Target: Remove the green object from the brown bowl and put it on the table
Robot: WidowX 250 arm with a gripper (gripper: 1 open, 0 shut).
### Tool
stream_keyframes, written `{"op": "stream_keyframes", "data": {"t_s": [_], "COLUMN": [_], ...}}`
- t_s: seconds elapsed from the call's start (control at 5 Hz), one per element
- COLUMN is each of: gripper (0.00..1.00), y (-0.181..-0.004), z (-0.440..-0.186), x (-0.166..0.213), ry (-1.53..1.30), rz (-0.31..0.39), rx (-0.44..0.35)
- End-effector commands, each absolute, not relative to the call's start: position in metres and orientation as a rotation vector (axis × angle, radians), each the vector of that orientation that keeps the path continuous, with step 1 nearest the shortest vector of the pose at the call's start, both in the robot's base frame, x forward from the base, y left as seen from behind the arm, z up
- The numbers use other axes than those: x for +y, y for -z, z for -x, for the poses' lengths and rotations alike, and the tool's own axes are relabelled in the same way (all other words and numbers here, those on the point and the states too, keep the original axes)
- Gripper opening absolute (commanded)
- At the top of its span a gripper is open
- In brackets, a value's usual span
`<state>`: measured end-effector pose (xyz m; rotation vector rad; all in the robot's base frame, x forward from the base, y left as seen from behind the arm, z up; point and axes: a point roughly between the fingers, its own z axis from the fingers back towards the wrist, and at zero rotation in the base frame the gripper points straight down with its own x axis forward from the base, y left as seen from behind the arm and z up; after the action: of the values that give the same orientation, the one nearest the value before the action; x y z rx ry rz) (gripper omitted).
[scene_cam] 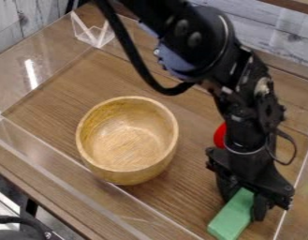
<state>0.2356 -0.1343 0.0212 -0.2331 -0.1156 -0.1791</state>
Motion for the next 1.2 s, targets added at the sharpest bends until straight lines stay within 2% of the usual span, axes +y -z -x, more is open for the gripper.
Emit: {"op": "stream_keyframes", "data": {"t_s": [0.0, 0.4, 0.6, 0.8, 1.0], "gripper": [0.00, 0.00, 1.00, 1.00, 1.00], "y": [-0.022, -0.026, -0.038, -0.054, -0.078], "z": [-0.249, -0.256, -0.257, -0.259, -0.262], "x": [-0.129, -0.117, -0.119, -0.121, -0.120], "ry": [0.179, 0.212, 0.227, 0.237, 0.239], "rz": [0.233, 0.233, 0.232, 0.229, 0.225], "rx": [-0.128, -0.103, -0.091, -0.092, -0.117]}}
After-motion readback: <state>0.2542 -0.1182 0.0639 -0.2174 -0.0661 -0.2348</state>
